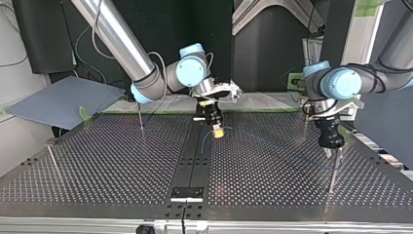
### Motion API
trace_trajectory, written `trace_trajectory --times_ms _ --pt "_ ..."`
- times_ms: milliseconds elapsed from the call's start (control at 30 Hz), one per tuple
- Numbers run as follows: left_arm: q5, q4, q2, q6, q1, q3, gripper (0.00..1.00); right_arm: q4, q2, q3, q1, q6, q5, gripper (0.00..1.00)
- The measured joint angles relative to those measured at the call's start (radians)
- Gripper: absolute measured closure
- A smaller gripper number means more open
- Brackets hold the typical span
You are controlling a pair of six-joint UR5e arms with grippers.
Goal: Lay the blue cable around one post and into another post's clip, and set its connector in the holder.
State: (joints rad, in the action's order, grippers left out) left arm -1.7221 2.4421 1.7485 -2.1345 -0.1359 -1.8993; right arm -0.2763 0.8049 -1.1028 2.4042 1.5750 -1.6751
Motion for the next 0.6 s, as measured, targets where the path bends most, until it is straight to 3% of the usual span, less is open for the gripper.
trace_trajectory --times_ms 600 --pt "-0.052 -0.009 0.01 -0.024 0.023 -0.016 0.02 -0.115 0.001 -0.145 -0.056 0.012 -0.017 1.0"
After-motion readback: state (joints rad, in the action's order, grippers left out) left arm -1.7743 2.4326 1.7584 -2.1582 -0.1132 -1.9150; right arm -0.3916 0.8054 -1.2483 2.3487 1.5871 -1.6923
